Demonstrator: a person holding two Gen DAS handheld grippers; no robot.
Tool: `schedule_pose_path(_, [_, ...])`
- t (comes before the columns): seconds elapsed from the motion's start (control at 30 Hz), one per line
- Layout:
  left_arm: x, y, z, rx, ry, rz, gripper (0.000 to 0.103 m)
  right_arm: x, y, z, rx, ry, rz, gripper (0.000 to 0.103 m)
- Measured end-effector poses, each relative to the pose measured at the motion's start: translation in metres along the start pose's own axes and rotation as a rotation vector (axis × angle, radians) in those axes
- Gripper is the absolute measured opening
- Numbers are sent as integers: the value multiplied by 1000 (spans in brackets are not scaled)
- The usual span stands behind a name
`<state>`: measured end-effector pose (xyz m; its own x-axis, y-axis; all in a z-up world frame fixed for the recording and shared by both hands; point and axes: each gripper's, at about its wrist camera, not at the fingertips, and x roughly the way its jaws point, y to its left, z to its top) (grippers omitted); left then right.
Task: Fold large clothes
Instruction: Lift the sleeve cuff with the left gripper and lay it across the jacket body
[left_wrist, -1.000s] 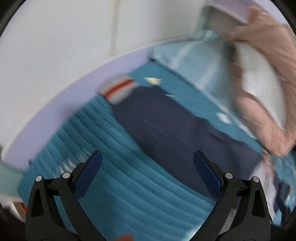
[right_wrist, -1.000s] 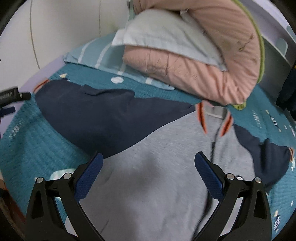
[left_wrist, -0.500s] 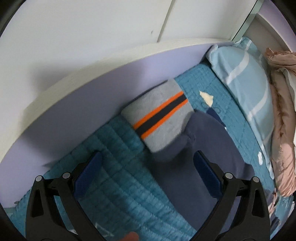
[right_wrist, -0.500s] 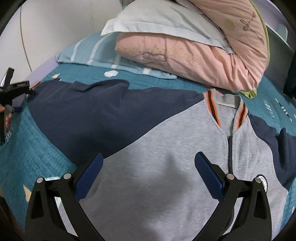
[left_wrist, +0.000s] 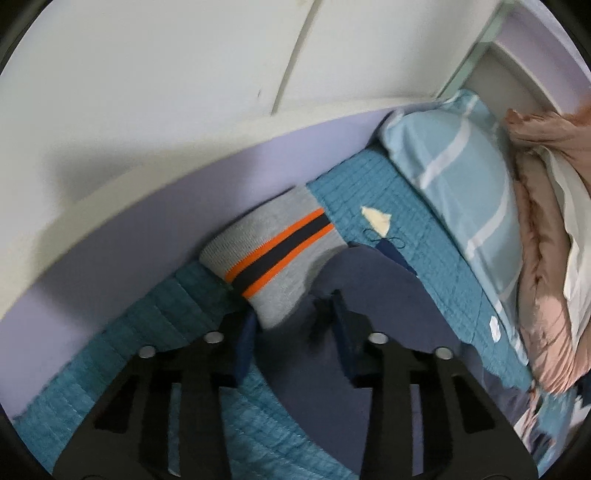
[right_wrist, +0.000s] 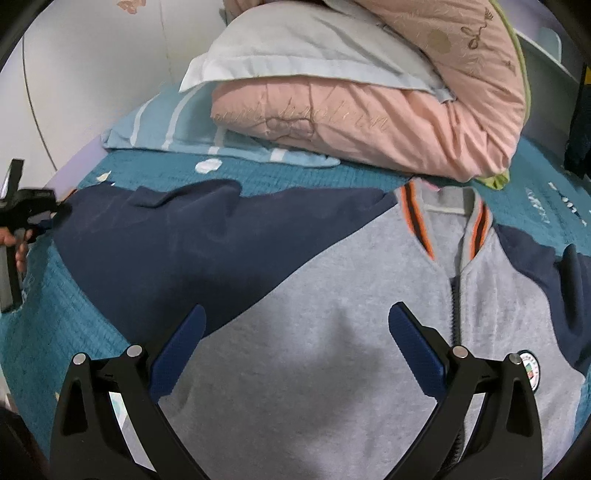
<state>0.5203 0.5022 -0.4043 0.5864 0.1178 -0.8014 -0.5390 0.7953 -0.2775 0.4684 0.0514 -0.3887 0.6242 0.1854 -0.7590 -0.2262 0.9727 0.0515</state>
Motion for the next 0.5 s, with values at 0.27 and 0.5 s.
schedule_pose_path(0.27, [-75, -17, -9, 55, -166, -98, 17, 14, 21, 12, -21, 53, 116, 32])
schedule_pose_path(0.5, [-165, -56, -16, 114, -271, -188, 16, 73, 38, 9, 47, 236, 281, 12])
